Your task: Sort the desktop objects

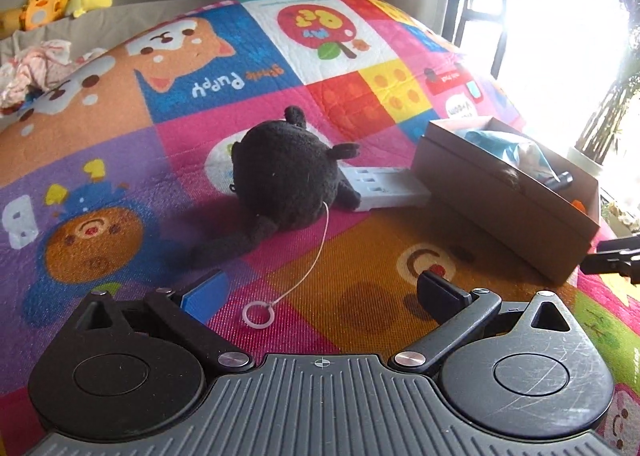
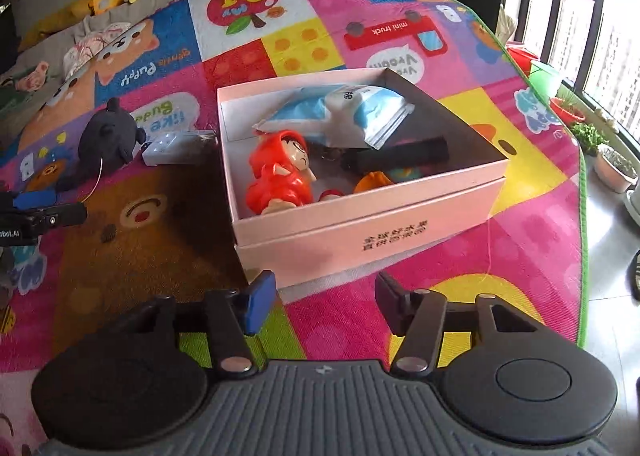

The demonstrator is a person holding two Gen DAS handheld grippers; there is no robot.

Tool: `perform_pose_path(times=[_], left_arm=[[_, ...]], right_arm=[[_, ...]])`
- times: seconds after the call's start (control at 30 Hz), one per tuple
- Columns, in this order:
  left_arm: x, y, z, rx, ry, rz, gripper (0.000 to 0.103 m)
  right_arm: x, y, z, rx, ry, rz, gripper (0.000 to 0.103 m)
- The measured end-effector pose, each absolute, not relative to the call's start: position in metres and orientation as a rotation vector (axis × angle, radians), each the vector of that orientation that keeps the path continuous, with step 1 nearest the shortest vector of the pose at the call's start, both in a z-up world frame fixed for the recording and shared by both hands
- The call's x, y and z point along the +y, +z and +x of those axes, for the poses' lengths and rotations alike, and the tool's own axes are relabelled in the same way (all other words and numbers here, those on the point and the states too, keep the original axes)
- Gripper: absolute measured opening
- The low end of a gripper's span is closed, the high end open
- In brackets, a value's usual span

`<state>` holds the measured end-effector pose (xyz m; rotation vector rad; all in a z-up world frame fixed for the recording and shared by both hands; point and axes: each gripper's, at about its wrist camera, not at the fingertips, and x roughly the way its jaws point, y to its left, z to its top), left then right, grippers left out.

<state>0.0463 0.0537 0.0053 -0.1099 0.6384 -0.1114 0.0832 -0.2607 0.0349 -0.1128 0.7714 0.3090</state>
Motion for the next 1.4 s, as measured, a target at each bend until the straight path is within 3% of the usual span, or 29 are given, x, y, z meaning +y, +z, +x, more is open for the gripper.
perform_pose_path(times=[0.3, 0.5, 0.57, 0.6, 0.73, 0.87, 1.17, 1.4], left_arm=[[0.058, 0.006, 0.039, 0.641, -0.09, -0.121, 0.103], [0.06, 0.005, 0.039, 0.667, -0.087, -0.125, 0.103], [0.063, 0.004, 0.036, 0.691, -0.088, -0.106, 0.103], [0.066, 0.004, 0.033, 0.692, -0.081, -0.107, 0.103], [0.081, 0.005, 0.022, 0.687, -0.058, -0.127, 0.103], [0.089, 0.005, 0.017, 0.672, -0.071, -0.167, 0.103], [0.089, 0.005, 0.017, 0.663, -0.088, -0.176, 0.103], [0.09, 0.005, 0.017, 0.665, -0.086, -0.177, 0.103]], right_arm=[[-0.174, 0.048, 0.113, 0.638, 0.473, -0.164, 0.056], [-0.124, 0.043, 0.106, 0.582, 0.466, -0.19, 0.065], [-0.11, 0.043, 0.11, 0.56, 0.459, -0.169, 0.081], [-0.101, 0.042, 0.112, 0.556, 0.466, -0.174, 0.081], [-0.069, 0.036, 0.119, 0.55, 0.424, -0.2, 0.077], [-0.051, 0.031, 0.143, 0.582, 0.318, -0.22, 0.054], [-0.042, 0.038, 0.222, 0.771, 0.353, -0.131, 0.05], [-0.057, 0.031, 0.14, 0.764, 0.531, -0.315, 0.053]])
